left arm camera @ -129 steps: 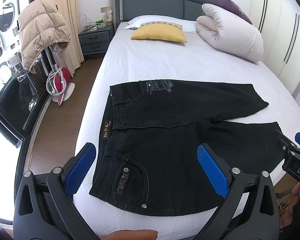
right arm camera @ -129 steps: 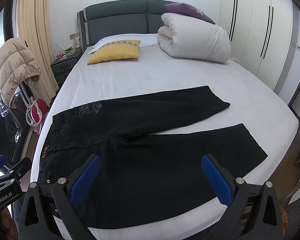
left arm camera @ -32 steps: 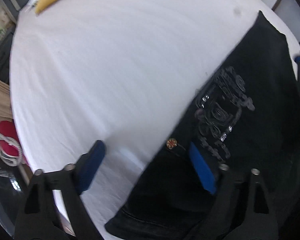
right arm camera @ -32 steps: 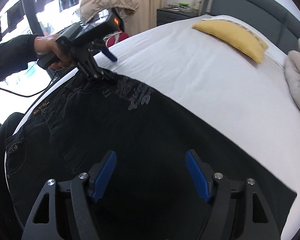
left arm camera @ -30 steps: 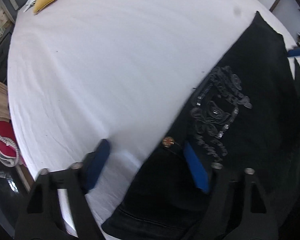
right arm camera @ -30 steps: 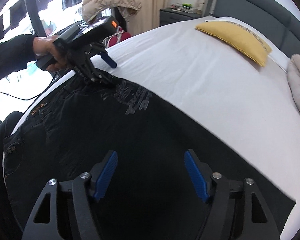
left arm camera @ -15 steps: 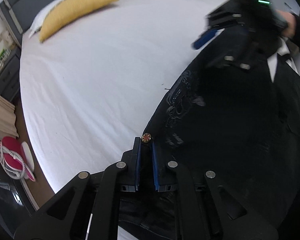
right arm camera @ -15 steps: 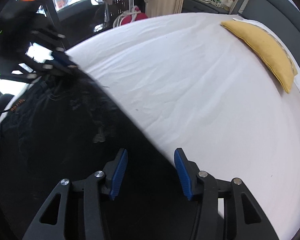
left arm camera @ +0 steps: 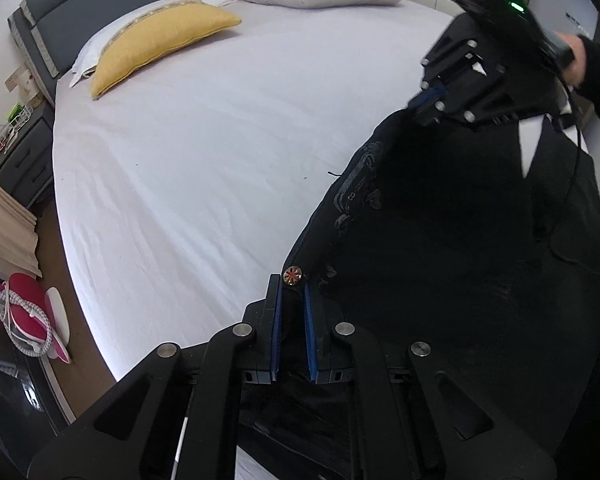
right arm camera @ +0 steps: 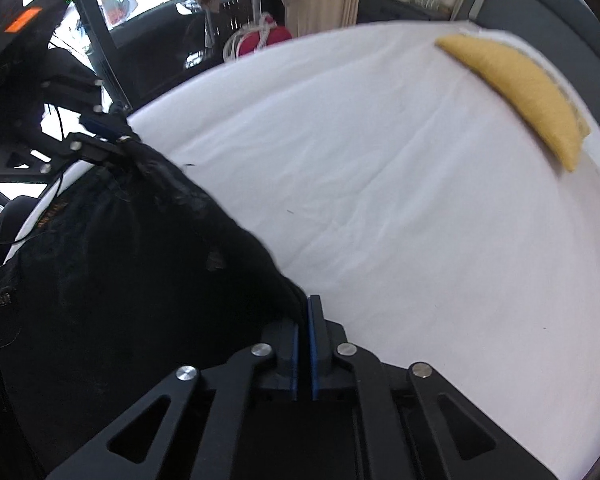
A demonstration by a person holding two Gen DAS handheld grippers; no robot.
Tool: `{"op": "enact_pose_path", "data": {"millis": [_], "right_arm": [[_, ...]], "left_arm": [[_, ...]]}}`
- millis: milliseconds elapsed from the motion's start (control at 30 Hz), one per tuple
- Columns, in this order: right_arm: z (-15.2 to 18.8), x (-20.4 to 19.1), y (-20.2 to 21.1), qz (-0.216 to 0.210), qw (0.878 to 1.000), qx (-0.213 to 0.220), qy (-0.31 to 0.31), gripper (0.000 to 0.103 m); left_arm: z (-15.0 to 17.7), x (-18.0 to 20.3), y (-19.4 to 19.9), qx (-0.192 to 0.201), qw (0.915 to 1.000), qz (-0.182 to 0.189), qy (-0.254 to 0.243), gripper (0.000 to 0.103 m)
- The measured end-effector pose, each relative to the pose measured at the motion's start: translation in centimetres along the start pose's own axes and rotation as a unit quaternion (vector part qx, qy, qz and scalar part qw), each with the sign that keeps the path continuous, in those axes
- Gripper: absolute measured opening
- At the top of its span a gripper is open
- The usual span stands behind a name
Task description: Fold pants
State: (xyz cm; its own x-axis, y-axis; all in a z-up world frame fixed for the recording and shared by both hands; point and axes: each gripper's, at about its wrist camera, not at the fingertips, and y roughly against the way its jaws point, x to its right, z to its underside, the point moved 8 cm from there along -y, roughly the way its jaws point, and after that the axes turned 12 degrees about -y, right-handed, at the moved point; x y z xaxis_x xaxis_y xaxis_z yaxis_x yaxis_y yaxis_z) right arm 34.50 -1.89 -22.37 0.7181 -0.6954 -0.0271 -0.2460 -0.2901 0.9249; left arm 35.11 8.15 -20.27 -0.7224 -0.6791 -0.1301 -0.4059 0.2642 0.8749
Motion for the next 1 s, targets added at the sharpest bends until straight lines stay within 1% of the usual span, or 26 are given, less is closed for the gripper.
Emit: {"op": "enact_pose_path", "data": {"millis": [133, 167, 267, 333, 400, 467, 500, 567, 633, 667, 733, 867, 900, 1000], "right_arm": [[1.7, -5.1, 2.0, -0.006, 1.000, 0.029, 0.009, 0.005], [2.0, -5.4, 2.0, -0.009, 0.999, 0.032, 0.008, 0.005], [4.7, -8.2, 2.7, -0.002, 0.999, 0.034, 0.020, 0.005], [6.9, -9.7, 3.3, -0.001, 0.999, 0.030, 0.021, 0.005], [8.9, -11.3, 3.5, 0.008, 0.999, 0.027, 0.029, 0.005], [11.1, -12.8, 4.1, 0.026, 0.999, 0.027, 0.040, 0.005], [11.7, -13.4, 4.2, 0.037, 0.998, 0.027, 0.047, 0.005], [13.4, -14.9, 4.6, 0.061, 0.996, 0.030, 0.061, 0.005], [14.9, -16.1, 5.2, 0.076, 0.994, 0.032, 0.070, 0.005], [15.5, -16.8, 5.4, 0.085, 0.993, 0.033, 0.080, 0.005], [17.3, -18.6, 5.8, 0.106, 0.988, 0.029, 0.109, 0.004], [20.1, -21.7, 5.2, 0.148, 0.976, 0.011, 0.159, 0.004], [20.4, -22.1, 5.2, 0.154, 0.974, 0.009, 0.164, 0.004], [21.7, -23.1, 5.5, 0.155, 0.975, 0.010, 0.158, 0.004]], "left_arm": [[0.7, 1.5, 2.7, 0.009, 0.9999, 0.000, 0.004, 0.008], [1.0, 2.0, 3.4, 0.010, 0.9999, -0.003, 0.003, 0.008], [2.5, 4.0, 5.1, 0.011, 0.9999, -0.001, -0.001, 0.008], [3.6, 5.6, 6.2, 0.011, 0.9999, 0.008, -0.006, 0.008], [4.8, 7.9, 7.1, 0.008, 0.9996, 0.010, -0.026, 0.008], [5.9, 9.8, 7.8, 0.008, 0.9989, 0.012, -0.045, 0.008], [6.6, 11.0, 8.1, 0.006, 0.9983, 0.008, -0.058, 0.008], [7.9, 13.1, 8.5, 0.003, 0.9969, 0.015, -0.077, 0.008], [9.6, 15.6, 8.9, -0.006, 0.9941, 0.021, -0.107, 0.008], [10.2, 16.3, 9.0, -0.011, 0.9928, 0.021, -0.117, 0.008], [11.9, 18.5, 9.2, -0.023, 0.9888, 0.019, -0.146, 0.008], [14.1, 21.6, 9.8, -0.031, 0.9848, 0.027, -0.169, 0.008], [14.6, 22.3, 9.9, -0.032, 0.9835, 0.027, -0.176, 0.008], [15.6, 23.7, 10.0, -0.035, 0.9809, 0.029, -0.189, 0.008]]}}
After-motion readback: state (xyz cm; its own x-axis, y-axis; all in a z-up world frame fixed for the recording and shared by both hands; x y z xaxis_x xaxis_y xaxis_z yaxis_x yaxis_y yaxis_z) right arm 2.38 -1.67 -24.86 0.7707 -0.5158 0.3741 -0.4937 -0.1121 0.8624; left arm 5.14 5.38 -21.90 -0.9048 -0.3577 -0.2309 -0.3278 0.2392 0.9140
